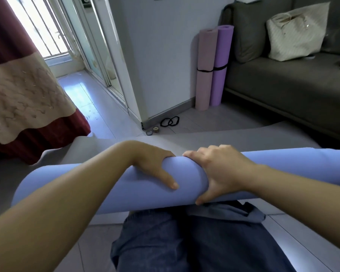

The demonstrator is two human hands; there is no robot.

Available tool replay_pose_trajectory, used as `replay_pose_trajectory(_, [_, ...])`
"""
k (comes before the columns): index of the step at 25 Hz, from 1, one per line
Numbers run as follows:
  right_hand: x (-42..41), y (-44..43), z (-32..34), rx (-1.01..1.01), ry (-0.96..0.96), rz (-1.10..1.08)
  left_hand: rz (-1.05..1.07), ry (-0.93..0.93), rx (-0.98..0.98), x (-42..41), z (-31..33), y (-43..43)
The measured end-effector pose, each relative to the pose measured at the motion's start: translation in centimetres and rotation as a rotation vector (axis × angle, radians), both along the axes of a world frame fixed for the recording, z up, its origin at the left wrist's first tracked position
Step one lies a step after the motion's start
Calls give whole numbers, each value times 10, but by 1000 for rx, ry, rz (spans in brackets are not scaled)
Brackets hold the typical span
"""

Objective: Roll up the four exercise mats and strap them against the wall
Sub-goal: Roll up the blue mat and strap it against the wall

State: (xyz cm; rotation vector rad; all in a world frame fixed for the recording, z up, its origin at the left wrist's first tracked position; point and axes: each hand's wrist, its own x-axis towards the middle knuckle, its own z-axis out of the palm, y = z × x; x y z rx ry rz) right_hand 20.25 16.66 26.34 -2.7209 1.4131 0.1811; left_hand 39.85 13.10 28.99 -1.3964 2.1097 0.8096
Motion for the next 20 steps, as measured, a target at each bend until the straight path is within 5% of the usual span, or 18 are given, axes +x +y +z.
replay_pose_trajectory(4, [-9, 6, 22, -40, 21, 105, 31, 66, -27, 3, 12, 17])
replay_pose_trajectory(10, [-8, 8, 10, 278, 39, 57, 37, 0, 97, 0, 6, 30])
replay_pose_trajectory(16, [-5, -33, 15, 702, -34, -118, -210, -109, -625, 9, -17, 75])
replay_pose_trajectory(20, [-2, -32, 13, 658, -125, -112, -116, -10, -733, 14, -37, 71])
